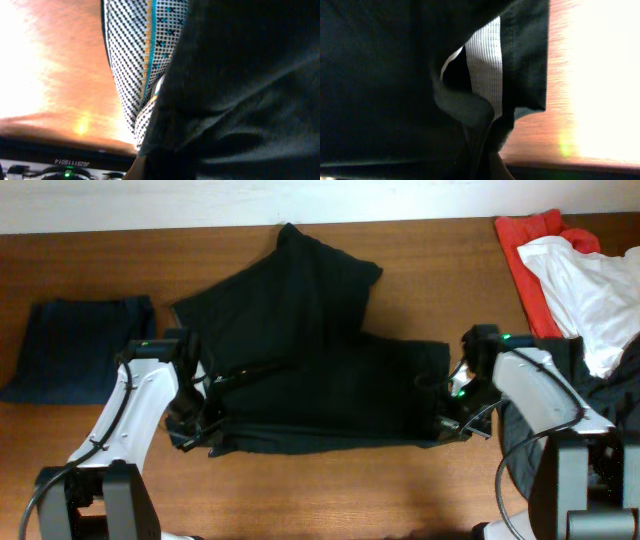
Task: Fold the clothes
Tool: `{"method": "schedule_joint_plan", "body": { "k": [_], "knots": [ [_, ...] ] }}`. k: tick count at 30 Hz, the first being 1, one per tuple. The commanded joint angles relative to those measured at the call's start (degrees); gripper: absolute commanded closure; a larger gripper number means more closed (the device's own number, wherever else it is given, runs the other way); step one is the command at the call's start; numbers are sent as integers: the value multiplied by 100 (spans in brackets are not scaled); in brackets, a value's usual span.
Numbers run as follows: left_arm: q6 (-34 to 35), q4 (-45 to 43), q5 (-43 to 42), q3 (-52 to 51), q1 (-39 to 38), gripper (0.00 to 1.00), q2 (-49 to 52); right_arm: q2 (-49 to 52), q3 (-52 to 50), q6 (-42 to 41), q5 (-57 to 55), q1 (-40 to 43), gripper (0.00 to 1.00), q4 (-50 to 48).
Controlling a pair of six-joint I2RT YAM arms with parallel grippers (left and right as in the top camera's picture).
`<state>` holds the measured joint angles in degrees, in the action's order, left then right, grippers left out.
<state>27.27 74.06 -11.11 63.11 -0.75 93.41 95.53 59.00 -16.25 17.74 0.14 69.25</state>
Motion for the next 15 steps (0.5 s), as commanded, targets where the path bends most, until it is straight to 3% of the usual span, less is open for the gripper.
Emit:
{"method": "schedule_joint_plan", "body": {
  "k": [1, 3, 7, 8, 11, 12, 15],
  "knots": [
    [223, -57, 457, -251, 229, 91, -129, -120, -181, -52, -293, -551, 84, -116],
    [177, -55, 459, -249, 232, 71, -129, -122, -175, -127, -291, -691, 78, -153],
    [4, -42, 520, -232, 232, 70, -131, -155, 210, 79, -339, -621, 71, -157],
    [7, -55, 522, -232, 232, 70, -131, -157, 439, 107, -356, -588, 62, -162],
    [7, -98, 518, -232, 232, 70, -131, -157, 1176, 151, -369, -501, 11, -437],
    [7, -111, 518, -232, 232, 69, -131, -155, 1427, 295, -326, -492, 6, -678],
    [4, -133, 520, -232, 232, 70, -129, -151, 1893, 365, -313, -498, 4, -1425]
  ]
}}
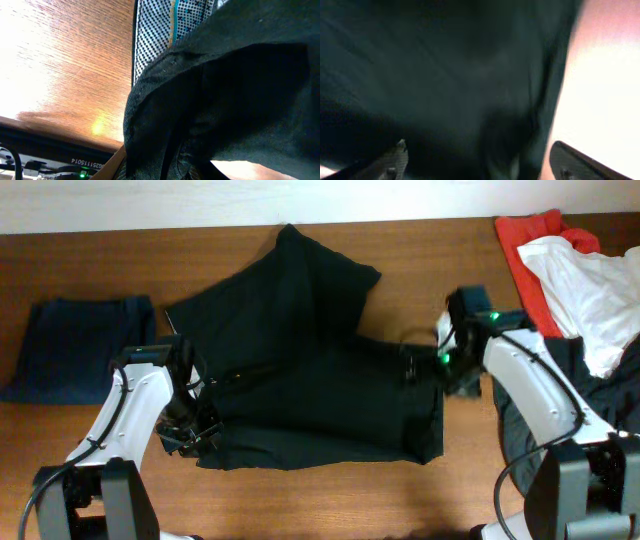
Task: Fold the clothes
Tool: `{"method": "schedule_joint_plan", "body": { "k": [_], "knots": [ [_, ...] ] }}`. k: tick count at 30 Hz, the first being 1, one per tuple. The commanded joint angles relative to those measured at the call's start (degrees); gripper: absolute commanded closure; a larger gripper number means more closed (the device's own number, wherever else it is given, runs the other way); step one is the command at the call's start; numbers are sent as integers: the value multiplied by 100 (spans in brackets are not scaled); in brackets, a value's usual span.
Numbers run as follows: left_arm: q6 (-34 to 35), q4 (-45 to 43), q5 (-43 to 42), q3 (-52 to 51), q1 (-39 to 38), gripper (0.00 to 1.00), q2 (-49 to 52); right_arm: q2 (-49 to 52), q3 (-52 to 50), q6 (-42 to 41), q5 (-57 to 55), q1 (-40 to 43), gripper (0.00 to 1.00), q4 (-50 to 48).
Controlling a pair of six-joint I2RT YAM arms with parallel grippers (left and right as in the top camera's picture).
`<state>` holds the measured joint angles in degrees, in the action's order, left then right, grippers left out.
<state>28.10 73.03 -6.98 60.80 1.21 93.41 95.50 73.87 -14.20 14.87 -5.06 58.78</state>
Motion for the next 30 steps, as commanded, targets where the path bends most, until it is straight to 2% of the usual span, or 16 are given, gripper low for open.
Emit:
{"method": "schedule_joint_plan", "body": {
  "k": [1, 6, 11, 15, 18, 23, 25, 27, 28, 29, 30],
  "knots": [
    [-79, -44, 107, 0, 35, 69, -129, -149, 442, 157, 4, 22, 4, -739],
    [-76, -87, 103, 0, 33, 69, -129, 289, 442, 155, 470, 20, 5, -2059],
    [-76, -131, 101, 0, 28, 69, -129, 1329, 444, 125, 1364, 20, 5, -3338],
    [-76, -170, 101, 0, 28, 69, -129, 2251, 448, -262, 2111, 20, 9, -4603],
    [-74, -175, 101, -2, 28, 69, -129, 2857, 479, -741, 2218, -24, 11, -5611],
    [-74, -197, 101, -2, 28, 69, -129, 3541, 931, -839, 2197, -210, 12, -5969],
    [-74, -197, 101, -2, 28, 69, -129, 3847, 1294, -931, 2192, -291, 22, -5971],
    [-76, -192, 101, 0, 28, 69, -129, 4024, 1561, -1036, 2175, -356, 28, -5971],
    [-74, -192, 101, -2, 28, 69, -129, 4085, 1663, -1034, 2144, -376, 36, -5965],
    [-74, -192, 98, -2, 28, 69, -129, 4100, 1738, -1034, 2079, -389, 56, -5949],
    [-74, -195, 101, -2, 28, 69, -129, 4105, 1779, -1038, 1917, -389, 87, -5941]
  ]
}}
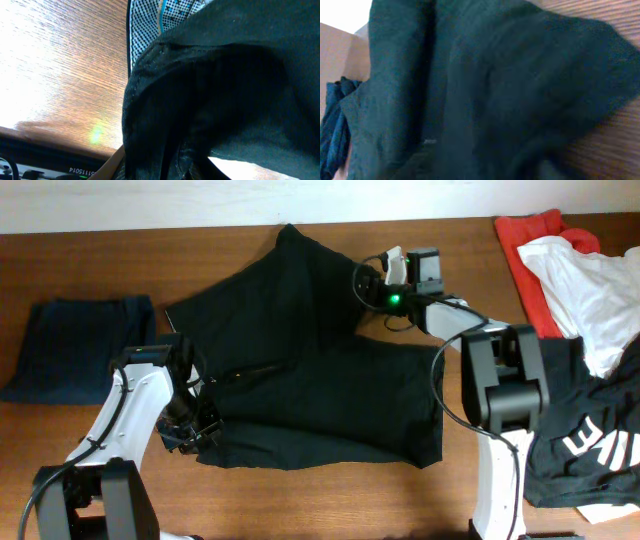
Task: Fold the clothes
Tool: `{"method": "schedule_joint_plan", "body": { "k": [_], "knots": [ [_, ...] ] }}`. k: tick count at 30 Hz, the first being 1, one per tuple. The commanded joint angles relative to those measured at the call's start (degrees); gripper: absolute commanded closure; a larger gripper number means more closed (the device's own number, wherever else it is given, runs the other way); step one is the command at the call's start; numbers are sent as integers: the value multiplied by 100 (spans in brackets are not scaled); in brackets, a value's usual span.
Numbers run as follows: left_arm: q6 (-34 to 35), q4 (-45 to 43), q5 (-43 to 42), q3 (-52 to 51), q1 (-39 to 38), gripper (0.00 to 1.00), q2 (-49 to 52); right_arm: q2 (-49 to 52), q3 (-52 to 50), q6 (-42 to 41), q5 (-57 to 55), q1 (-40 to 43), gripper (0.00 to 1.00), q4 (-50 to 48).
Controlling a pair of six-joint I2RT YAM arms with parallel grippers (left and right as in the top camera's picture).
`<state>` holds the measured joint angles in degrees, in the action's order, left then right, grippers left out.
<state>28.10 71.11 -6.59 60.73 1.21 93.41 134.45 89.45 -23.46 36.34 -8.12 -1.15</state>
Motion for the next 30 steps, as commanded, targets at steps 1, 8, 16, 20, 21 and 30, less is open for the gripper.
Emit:
{"method": "schedule_joint_plan", "body": {
  "k": [1, 8, 16, 20, 21, 30],
  "knots": [
    [-76, 0, 61, 7, 28, 69, -129, 199, 271, -122, -249, -57, 96, 76],
    [-74, -219, -85, 7, 28, 65, -129, 127, 1655, 470, -251, 787, 96, 2297],
    [-74, -671, -376, 7, 31, 59, -129, 111, 2538, 876, -295, 1648, 3, 5477],
    [-76, -1016, -551, 7, 31, 54, -129, 111, 2538, 1257, -295, 1932, 1, 6461],
    [-81, -1093, -579, 7, 31, 54, -129, 111, 2538, 1346, -295, 2048, 1, 6728],
    [-802, -1014, -420, 125, 35, 53, -420, -737, 2531, 1080, -2616, 2470, 1, 8708]
  ]
}}
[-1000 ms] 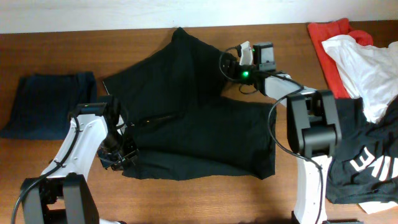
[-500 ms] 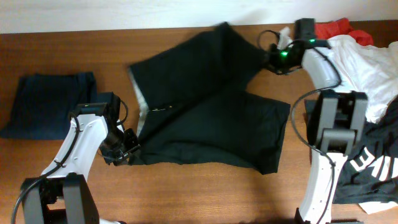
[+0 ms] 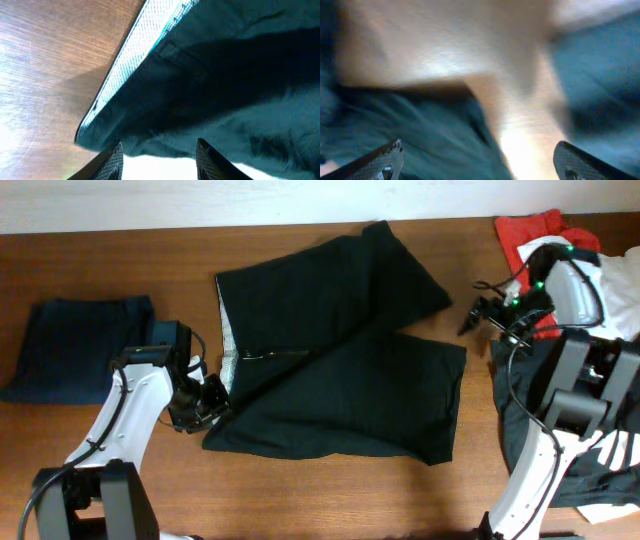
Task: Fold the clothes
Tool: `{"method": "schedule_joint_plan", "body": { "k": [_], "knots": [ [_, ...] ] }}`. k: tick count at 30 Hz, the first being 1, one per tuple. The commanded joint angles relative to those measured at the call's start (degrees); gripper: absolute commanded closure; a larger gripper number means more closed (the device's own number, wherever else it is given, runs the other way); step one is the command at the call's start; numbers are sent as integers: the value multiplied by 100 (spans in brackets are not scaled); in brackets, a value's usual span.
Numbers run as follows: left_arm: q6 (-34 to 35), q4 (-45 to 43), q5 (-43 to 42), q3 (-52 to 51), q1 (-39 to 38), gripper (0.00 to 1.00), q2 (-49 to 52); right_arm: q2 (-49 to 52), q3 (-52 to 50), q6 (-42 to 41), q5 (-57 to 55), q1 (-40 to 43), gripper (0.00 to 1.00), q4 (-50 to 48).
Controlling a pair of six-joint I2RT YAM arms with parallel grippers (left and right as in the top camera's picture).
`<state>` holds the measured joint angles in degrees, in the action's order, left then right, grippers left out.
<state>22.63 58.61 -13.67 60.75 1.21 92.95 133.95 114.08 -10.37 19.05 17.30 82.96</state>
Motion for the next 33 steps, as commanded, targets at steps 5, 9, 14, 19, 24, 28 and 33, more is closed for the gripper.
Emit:
{"method": "schedule_joint_plan", "body": {
  "k": [5, 9, 14, 19, 24, 28, 33],
  "knots": [
    [-258, 693, 601, 122, 35, 51, -732, -1134, 9, -732, -1027, 42, 1, 1038],
    [-262, 951, 601, 122, 35, 51, -831, -1711, -496, -726, -1025, 35, 1, 1137],
    [-254, 1102, 577, 122, 35, 51, -831, -3014, -2437, -708, -529, 35, 1, 424],
    [-251, 1224, 579, 120, 35, 51, -831, -4465, -4625, -741, 448, 35, 1, -280],
    [57, 1239, 555, 116, 33, 48, -831, -5606, -6089, -1377, 990, 33, 2, -699],
    [269, 1244, 549, 116, 33, 44, -831, -6151, -6985, -1799, 988, 33, 10, -1097],
    [1123, 1156, 380, -61, 33, 34, -831, -6245, -8091, -2022, 988, 33, 19, -2135]
  ]
}}
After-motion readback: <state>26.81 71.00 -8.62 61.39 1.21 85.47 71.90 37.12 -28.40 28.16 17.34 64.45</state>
